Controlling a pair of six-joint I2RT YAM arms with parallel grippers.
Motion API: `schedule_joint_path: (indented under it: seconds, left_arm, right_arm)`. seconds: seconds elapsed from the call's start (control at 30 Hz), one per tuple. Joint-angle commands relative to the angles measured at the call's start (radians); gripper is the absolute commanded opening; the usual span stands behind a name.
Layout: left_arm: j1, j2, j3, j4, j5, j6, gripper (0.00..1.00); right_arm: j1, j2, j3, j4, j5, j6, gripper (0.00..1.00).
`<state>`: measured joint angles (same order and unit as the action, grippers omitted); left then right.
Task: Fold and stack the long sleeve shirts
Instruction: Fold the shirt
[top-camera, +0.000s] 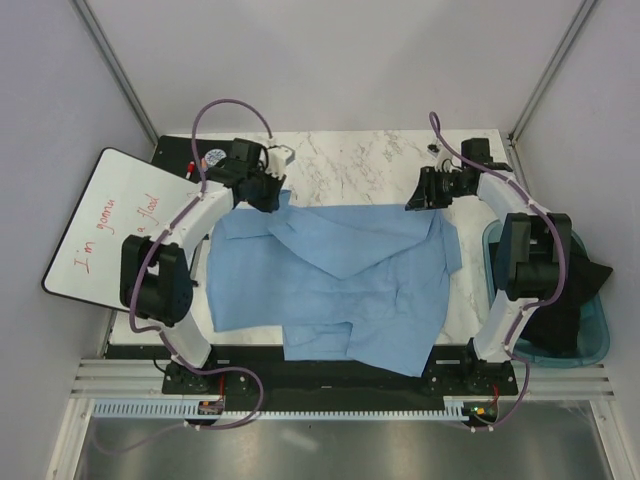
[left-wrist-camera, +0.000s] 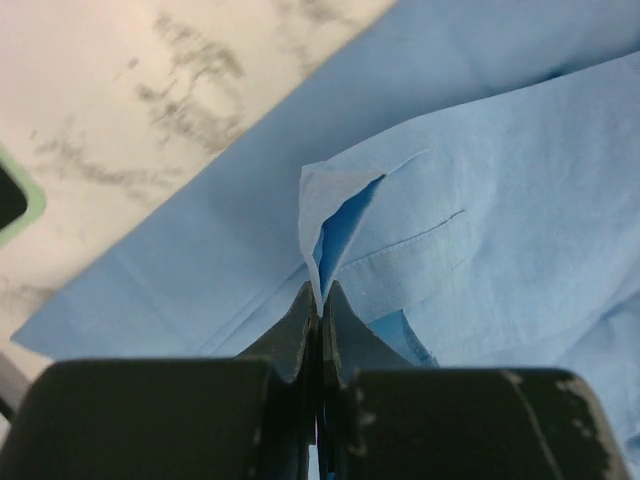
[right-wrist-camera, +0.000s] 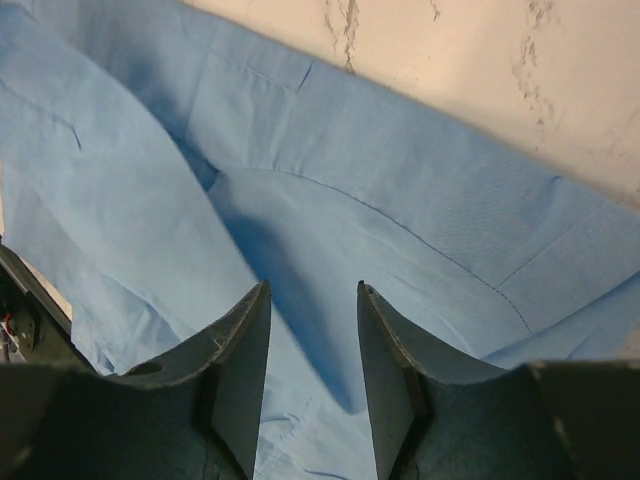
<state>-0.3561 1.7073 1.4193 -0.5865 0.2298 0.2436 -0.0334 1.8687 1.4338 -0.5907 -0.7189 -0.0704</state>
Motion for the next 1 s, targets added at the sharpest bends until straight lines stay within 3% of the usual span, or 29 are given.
schedule_joint_path:
  seconds: [0.0,0.33,0.47,0.57,0.6,0.77,0.8,0.97]
  left_arm:
    - [0.13,0.008,-0.062,0.036,0.026,-0.095,0.02]
    - [0.22,-0.012,-0.264,0.1,-0.009,-0.184,0.02]
    - [0.279,-0.02,-0.318,0.108,-0.046,-0.207,0.06]
    - [0.334,-0.021,-0.315,0.097,-0.04,-0.188,0.26]
    - [0.348,-0.028,-0.307,0.087,-0.02,-0.176,0.39]
    - [0.411,-0.13,-0.269,0.079,0.034,-0.037,0.53]
    - [0.408,-0.146,-0.266,0.073,0.058,-0.008,0.68]
    - [0.297,-0.198,-0.321,-0.015,0.028,0.158,0.65]
  right_arm:
    - [0.016,0.012,-0.018,-0.009,0.001,-0.057,0.47]
    - [0.027,0.026,-0.039,-0.032,0.061,-0.101,0.45]
    - [0.027,0.014,-0.035,-0.052,0.068,-0.121,0.45]
    - [0.027,-0.002,-0.024,-0.076,0.064,-0.137,0.45]
    - [0.027,-0.006,-0.018,-0.098,0.064,-0.141,0.45]
    - [0.061,-0.08,-0.003,-0.15,0.108,-0.187,0.43]
    - [0.066,-0.094,-0.007,-0.158,0.122,-0.19,0.42]
    - [0.145,-0.114,-0.048,-0.195,0.231,-0.223,0.38]
